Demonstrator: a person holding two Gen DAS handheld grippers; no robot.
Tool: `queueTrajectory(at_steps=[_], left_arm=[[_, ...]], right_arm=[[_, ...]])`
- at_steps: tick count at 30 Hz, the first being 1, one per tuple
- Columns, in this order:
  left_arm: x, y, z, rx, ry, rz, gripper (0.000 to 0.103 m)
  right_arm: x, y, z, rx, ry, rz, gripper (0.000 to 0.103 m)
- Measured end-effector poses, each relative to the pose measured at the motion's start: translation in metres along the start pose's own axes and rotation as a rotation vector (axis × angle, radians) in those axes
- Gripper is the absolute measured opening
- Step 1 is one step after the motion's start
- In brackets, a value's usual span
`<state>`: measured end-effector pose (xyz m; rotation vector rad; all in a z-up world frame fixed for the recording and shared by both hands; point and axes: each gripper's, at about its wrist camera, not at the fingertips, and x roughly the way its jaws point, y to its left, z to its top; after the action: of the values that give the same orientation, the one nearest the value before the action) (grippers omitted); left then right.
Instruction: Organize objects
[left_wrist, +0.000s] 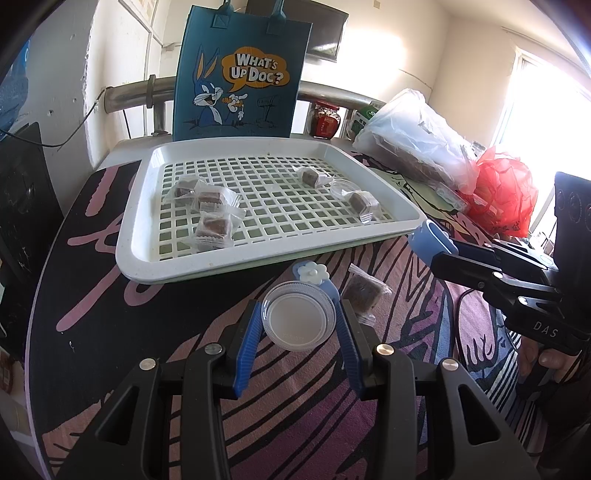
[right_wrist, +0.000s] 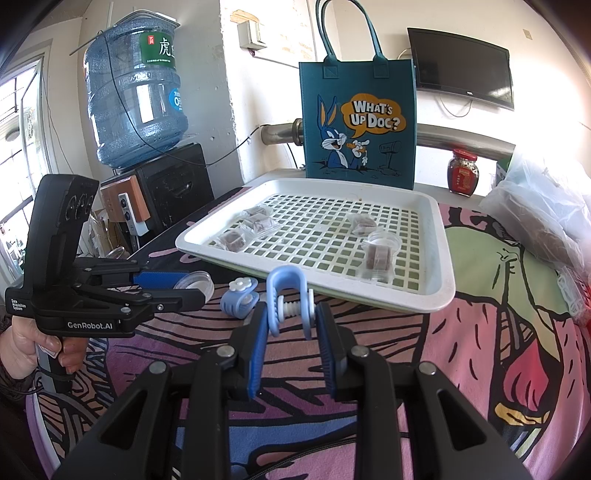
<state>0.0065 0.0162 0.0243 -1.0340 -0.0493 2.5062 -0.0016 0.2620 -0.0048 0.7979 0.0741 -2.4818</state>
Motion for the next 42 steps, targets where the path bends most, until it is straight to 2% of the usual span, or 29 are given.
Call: queueTrajectory(at_steps=[42], left_arm=[[0.0022, 0.0015, -0.0017, -0.005, 0.006, -0.003, 0.039]], right_arm=[[-0.0005, 0.0005, -0.0004, 0.001, -0.001, -0.001, 0.025]])
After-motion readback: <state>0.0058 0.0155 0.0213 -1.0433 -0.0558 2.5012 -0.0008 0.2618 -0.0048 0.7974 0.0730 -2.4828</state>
